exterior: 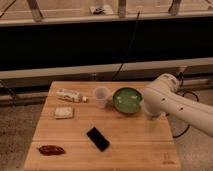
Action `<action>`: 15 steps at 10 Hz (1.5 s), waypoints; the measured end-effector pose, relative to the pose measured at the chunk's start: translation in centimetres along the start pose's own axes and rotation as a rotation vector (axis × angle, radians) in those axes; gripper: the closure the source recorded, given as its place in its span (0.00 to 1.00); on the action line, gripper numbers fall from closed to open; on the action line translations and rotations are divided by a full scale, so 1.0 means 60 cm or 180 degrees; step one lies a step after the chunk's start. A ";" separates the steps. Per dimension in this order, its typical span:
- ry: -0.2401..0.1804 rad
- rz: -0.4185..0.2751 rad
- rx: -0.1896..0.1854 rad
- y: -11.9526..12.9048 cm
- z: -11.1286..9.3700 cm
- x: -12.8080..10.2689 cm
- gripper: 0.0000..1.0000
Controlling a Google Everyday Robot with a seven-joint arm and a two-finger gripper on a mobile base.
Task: Push the eraser across the table
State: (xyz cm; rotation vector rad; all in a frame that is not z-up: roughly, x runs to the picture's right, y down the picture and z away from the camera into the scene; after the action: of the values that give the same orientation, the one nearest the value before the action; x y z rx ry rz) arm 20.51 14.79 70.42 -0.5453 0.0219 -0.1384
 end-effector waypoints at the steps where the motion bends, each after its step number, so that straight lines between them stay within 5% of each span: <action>1: 0.0003 -0.0055 0.0002 0.001 0.008 -0.022 0.20; 15: -0.0051 -0.0553 -0.0025 0.043 0.067 -0.134 0.20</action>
State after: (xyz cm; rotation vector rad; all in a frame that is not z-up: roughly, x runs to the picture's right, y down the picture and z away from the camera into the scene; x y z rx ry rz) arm 13.09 20.15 72.36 -0.5559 -0.0406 -0.3035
